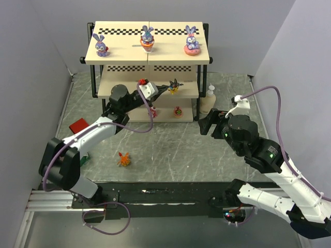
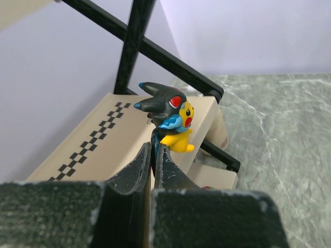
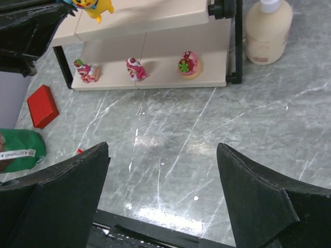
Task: Place and organize the plastic toys onto the shelf
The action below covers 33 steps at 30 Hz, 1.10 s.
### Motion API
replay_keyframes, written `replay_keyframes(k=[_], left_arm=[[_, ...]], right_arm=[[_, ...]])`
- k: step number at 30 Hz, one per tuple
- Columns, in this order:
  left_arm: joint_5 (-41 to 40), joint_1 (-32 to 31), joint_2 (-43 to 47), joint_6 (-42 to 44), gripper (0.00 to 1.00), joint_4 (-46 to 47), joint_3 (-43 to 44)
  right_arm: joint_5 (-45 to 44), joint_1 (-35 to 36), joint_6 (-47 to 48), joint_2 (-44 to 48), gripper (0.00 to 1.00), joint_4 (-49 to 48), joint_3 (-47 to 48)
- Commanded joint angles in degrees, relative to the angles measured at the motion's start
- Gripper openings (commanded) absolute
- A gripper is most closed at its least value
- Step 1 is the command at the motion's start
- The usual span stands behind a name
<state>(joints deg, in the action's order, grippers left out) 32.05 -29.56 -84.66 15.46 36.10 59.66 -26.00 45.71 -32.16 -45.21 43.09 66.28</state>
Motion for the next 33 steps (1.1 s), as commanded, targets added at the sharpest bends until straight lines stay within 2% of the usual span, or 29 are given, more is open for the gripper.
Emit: replay_keyframes(k=[1,12,23,33], left_arm=[[9.1,1.9,-3.0,1.9,0.01,1.6,4.8],[18.1,6.0,-10.2,-1.8,0.01,0.6,12.1],[19.4,6.9,-14.1,-3.9,0.03,1.6,13.8],[17.3,7.0,-15.9,-4.8,0.06,3.9,13.7]], right_arm=[[-2.7,-0.5,-0.6,0.7,0.91,0.8,0.2],[-3.4,-1.2,-1.1,-0.7,0.91,1.8,0.3],[-2.6,-2.0,-1.9,-1.1,0.91,1.6,-0.5],[-1.7,-2.6,-2.0,-1.4,0.91,1.0,-1.1]])
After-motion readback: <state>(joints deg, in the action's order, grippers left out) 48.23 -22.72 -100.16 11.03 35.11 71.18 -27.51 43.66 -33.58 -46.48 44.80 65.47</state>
